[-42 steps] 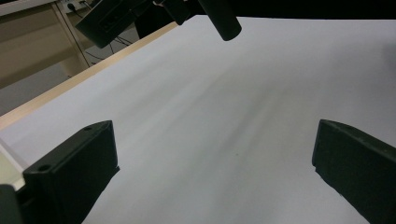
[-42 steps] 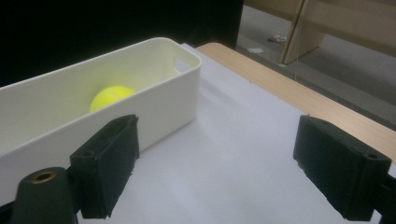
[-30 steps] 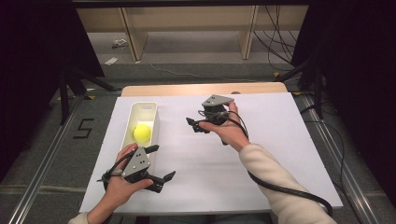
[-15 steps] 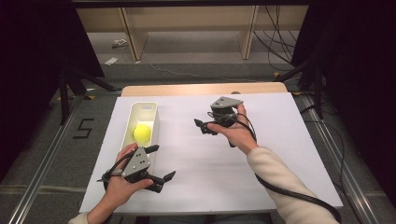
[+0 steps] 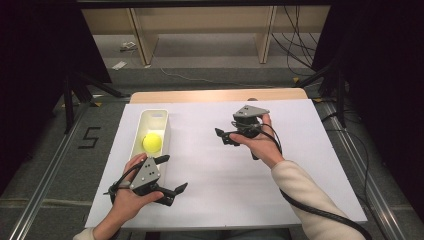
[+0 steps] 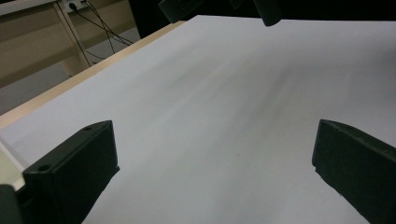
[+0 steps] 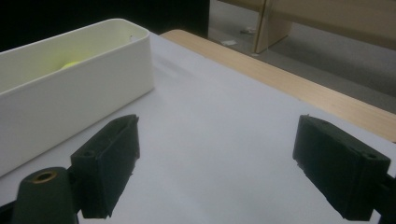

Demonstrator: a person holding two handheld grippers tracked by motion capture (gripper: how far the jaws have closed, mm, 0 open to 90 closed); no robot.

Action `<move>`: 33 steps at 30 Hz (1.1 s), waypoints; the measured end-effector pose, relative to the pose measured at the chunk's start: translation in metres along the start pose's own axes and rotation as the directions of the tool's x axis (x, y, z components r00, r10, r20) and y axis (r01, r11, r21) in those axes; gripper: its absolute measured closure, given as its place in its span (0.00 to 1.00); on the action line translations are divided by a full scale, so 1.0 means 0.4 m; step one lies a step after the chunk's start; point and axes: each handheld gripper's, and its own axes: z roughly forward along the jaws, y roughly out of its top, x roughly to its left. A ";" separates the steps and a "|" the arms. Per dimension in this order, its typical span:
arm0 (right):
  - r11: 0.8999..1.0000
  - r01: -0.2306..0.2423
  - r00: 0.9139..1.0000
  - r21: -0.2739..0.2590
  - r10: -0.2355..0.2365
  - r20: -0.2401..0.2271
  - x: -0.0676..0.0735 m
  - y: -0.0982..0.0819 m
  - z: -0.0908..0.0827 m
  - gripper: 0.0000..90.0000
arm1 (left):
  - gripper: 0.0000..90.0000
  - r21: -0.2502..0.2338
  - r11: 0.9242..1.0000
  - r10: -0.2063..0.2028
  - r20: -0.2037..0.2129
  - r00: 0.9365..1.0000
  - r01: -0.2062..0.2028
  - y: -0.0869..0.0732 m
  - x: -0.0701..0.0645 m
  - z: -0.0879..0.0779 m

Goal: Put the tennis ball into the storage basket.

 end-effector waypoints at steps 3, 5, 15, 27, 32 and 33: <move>1.000 -0.006 1.000 0.000 0.006 0.008 -0.011 -0.009 -0.016 0.17 | 0.00 0.001 1.000 0.001 -0.001 1.000 -0.001 0.000 0.000 0.000; 1.000 -0.011 1.000 -0.003 0.011 0.016 -0.018 -0.015 -0.028 0.17 | 0.00 0.001 1.000 0.000 -0.002 1.000 0.000 0.000 0.000 0.000; 0.999 -0.038 0.998 -0.001 0.038 0.057 -0.056 -0.064 -0.098 0.17 | 0.00 -0.002 1.000 0.000 -0.011 1.000 0.000 0.000 0.004 -0.004; 0.996 -0.087 0.990 0.000 0.086 0.111 -0.099 -0.145 -0.187 0.17 | 0.00 -0.003 1.000 -0.001 -0.014 1.000 0.001 0.000 0.004 -0.003; 0.994 -0.109 0.986 -0.005 0.108 0.127 -0.111 -0.170 -0.216 0.17 | 0.00 -0.004 1.000 -0.007 -0.016 1.000 0.007 0.001 0.003 -0.004; 0.994 -0.111 0.985 -0.009 0.111 0.130 -0.113 -0.173 -0.221 0.17 | 0.00 -0.005 1.000 -0.008 -0.016 1.000 0.008 0.001 0.003 -0.005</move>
